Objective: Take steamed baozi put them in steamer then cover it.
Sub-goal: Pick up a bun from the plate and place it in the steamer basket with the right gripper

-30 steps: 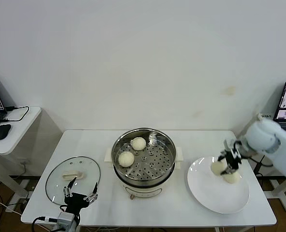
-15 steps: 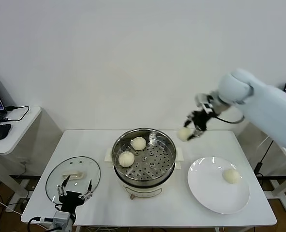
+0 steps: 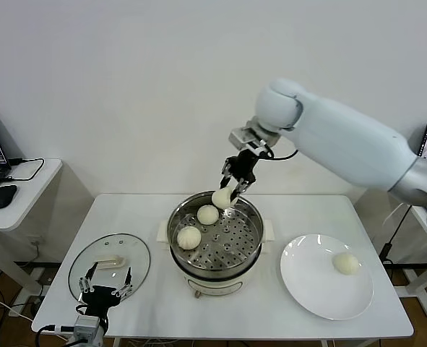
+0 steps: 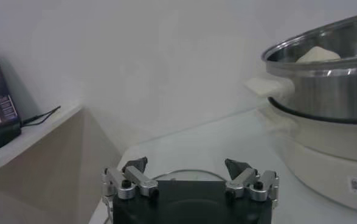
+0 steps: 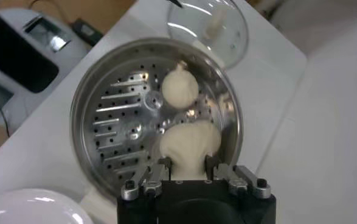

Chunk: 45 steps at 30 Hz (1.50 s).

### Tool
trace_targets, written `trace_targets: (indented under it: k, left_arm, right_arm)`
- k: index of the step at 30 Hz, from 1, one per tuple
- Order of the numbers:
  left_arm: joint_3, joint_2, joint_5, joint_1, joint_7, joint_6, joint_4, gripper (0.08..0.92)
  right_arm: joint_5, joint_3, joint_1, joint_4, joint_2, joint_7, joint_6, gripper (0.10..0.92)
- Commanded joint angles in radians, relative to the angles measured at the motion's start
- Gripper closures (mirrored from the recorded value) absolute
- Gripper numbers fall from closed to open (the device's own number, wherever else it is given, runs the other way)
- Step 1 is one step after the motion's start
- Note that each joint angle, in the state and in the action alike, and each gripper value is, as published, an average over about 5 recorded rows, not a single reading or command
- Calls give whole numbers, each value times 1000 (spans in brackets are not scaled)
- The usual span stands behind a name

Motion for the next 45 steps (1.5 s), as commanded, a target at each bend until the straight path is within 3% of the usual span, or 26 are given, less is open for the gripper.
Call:
trace_targets:
  k: [1,7,21,36,45]
  left_arm:
    - [-3,-1,2,-1,-4,-1,2,177]
    - [-4,-6,2,3,-6,-2,-5,177]
    - [-11,-6,-2,18,-6,-2,-28,177]
    - [-10,-9,-4,22,-4,-1,-37,177]
    - [-12,-6,-4,20,-3,0,-32,177]
  right_arm:
    - [10,-83,14,-25,95,-45,250,636]
    - [-51,-122,-2,56,72,-25,346,635]
    - [-351,-164,-45,255,41,68,434,635]
    - [-427,-165,-130,226,102,101,430,635]
    - [-392,-164,-153,256,97,93,414,632]
